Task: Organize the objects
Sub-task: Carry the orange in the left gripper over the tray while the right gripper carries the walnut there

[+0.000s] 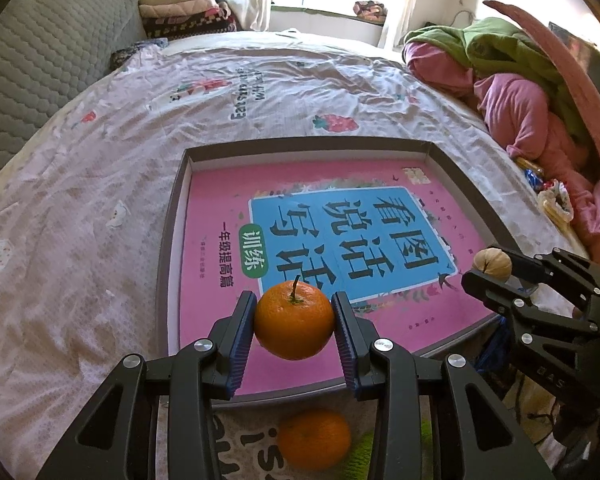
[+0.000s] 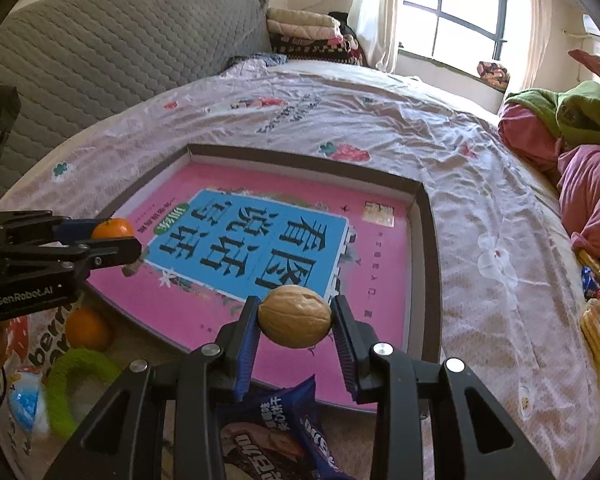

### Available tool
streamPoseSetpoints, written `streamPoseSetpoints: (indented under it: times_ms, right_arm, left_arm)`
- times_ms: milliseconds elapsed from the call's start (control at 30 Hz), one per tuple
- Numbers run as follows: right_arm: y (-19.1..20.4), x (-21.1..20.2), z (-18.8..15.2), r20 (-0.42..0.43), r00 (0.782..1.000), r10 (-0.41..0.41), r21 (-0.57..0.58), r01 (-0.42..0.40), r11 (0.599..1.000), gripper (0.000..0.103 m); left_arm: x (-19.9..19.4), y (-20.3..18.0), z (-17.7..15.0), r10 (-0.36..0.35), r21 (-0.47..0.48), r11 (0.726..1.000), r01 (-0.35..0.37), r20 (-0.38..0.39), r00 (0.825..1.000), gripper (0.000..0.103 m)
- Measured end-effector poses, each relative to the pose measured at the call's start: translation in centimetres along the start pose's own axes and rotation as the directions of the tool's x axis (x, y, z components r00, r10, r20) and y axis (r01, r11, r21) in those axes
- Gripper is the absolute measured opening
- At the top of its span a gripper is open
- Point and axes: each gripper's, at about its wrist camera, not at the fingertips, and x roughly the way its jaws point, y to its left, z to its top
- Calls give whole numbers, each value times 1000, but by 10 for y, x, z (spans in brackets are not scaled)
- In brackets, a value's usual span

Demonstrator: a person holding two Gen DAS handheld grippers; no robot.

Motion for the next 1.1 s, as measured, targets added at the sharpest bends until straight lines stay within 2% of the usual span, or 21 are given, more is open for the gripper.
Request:
streamPoseSetpoints:
  times_ms: [300,567,1100]
  right_arm:
    - [0,8,0,-32,999,1,-6,-1,1000,36]
    - [-1,16,-2,-68,998,-2,-2,2,1000,36]
    - [-2,16,-3,-76,997,-2,-1,2,1000,36]
  left_arm:
    - [7,-2,-2,-22,8,1000,22,-38,999,39]
    - [15,-1,-4,-13,7,1000,14,-65,998,39]
    - [20,-2,-7,-10,16,1000,12,-101,995,40]
